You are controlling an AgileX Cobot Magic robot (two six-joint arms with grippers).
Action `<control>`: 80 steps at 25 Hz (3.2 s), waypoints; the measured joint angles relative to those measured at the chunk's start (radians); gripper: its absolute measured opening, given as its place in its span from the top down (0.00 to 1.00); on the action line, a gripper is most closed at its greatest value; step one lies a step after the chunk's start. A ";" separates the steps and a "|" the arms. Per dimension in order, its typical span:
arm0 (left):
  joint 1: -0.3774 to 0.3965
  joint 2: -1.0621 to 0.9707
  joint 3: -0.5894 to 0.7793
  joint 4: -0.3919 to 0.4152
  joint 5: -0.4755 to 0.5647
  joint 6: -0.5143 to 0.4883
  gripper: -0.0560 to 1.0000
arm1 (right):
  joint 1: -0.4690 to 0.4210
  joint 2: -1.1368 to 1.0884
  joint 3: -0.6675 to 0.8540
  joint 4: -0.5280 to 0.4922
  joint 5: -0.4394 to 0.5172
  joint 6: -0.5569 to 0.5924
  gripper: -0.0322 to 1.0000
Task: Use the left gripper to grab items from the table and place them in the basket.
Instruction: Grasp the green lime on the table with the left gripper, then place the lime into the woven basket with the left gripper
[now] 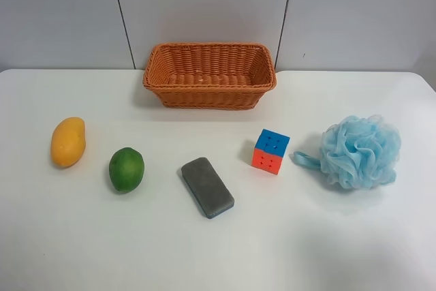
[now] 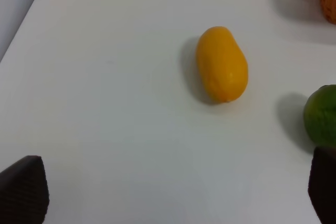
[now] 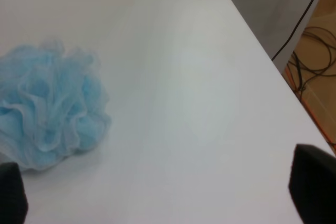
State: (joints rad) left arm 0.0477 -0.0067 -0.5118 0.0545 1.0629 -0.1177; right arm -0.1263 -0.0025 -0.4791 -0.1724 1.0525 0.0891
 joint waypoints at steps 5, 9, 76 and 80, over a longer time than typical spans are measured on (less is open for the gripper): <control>0.000 0.050 -0.047 -0.005 0.000 0.000 0.01 | 0.000 0.000 0.000 0.000 0.000 0.000 0.01; 0.000 0.246 -0.166 -0.005 0.020 0.000 0.01 | 0.000 0.000 0.000 0.000 0.000 0.000 0.01; -0.508 1.938 -0.543 -0.140 -0.394 -0.351 0.37 | 0.000 0.000 0.000 0.000 0.000 0.000 0.01; -0.508 1.938 -0.543 -0.140 -0.394 -0.351 0.37 | 0.000 0.000 0.000 0.000 0.000 0.000 0.01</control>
State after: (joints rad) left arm -0.4604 1.9311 -1.0546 -0.0859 0.6689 -0.4691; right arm -0.1263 -0.0025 -0.4791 -0.1724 1.0525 0.0891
